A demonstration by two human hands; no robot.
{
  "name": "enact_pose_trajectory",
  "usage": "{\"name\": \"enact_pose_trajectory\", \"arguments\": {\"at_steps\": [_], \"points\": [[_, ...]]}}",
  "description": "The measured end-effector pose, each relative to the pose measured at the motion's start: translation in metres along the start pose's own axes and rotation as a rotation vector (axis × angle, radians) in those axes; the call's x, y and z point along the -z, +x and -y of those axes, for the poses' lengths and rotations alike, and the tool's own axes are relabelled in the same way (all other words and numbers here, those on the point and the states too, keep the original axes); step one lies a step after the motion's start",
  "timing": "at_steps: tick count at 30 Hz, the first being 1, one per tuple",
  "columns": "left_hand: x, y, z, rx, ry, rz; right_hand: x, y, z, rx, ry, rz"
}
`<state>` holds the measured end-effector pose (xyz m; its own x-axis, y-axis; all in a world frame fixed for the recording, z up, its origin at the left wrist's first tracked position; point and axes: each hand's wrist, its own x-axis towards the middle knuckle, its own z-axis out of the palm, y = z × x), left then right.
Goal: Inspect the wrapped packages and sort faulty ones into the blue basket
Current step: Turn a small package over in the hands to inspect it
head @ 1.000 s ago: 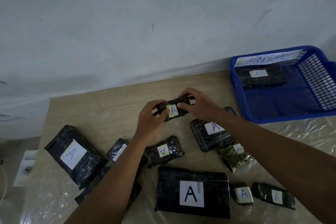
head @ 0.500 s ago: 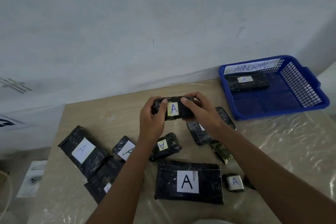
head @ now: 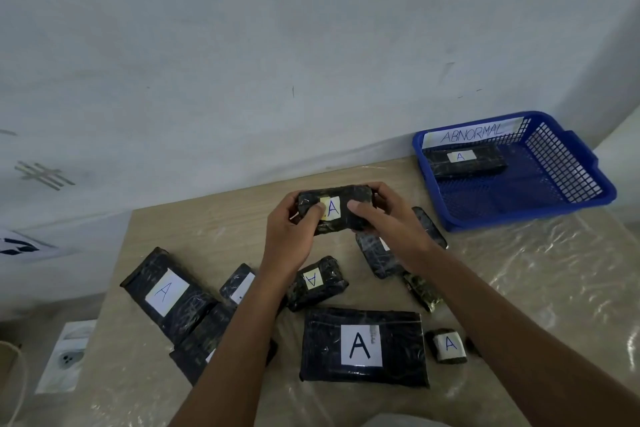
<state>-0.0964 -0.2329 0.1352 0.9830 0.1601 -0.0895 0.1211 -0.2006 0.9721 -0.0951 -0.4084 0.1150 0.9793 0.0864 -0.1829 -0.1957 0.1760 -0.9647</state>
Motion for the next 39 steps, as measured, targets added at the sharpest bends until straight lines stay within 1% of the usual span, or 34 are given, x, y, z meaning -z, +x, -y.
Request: {"name": "enact_pose_trajectory", "arguments": {"at_steps": [2,4,6,8,11,13,15,17,20,23,25,28,30,32,35,39], "points": [[0.0,-0.001,-0.002,0.004,-0.04,0.062,0.001,0.0,-0.001,0.011,-0.052,-0.061],[0.0,-0.002,-0.004,0.017,-0.09,0.125,0.0,-0.001,0.0,0.011,-0.048,-0.119],[-0.001,-0.004,-0.005,0.008,-0.083,0.137,0.0,-0.003,0.002,0.017,-0.021,-0.138],[-0.003,-0.005,-0.006,-0.007,-0.04,0.079,0.0,-0.006,0.004,0.033,-0.034,-0.115],[-0.001,-0.005,-0.009,0.011,-0.023,0.019,-0.002,-0.011,0.007,0.053,-0.048,-0.025],[0.002,-0.004,-0.009,0.036,-0.027,0.023,-0.002,-0.013,0.008,0.067,-0.016,0.004],[0.006,-0.004,-0.009,0.04,-0.017,0.04,-0.002,-0.013,0.01,0.076,0.002,-0.002],[0.008,-0.004,-0.01,0.03,-0.051,0.082,-0.003,-0.013,0.011,0.072,-0.003,-0.037],[0.011,-0.007,-0.008,0.027,-0.137,0.22,-0.003,-0.009,0.012,0.013,0.045,-0.112],[0.016,-0.01,-0.003,-0.098,-0.037,0.28,-0.002,-0.008,0.012,-0.055,0.094,-0.134],[0.016,-0.011,-0.005,-0.149,-0.003,0.251,-0.001,-0.01,0.013,-0.068,0.071,-0.119],[0.015,-0.007,-0.005,-0.18,0.022,0.117,0.0,-0.015,0.015,-0.02,0.027,-0.015],[0.014,-0.004,-0.004,-0.154,0.017,0.042,0.0,-0.017,0.013,0.037,-0.006,0.053],[0.012,-0.002,-0.002,-0.122,-0.008,0.012,-0.002,-0.017,0.012,0.101,-0.093,0.059],[0.011,-0.004,-0.003,-0.093,-0.066,0.038,-0.006,-0.014,0.011,0.163,-0.156,-0.009],[0.013,-0.006,-0.005,-0.044,-0.107,0.173,-0.005,-0.011,0.008,0.147,-0.125,-0.042]]}}
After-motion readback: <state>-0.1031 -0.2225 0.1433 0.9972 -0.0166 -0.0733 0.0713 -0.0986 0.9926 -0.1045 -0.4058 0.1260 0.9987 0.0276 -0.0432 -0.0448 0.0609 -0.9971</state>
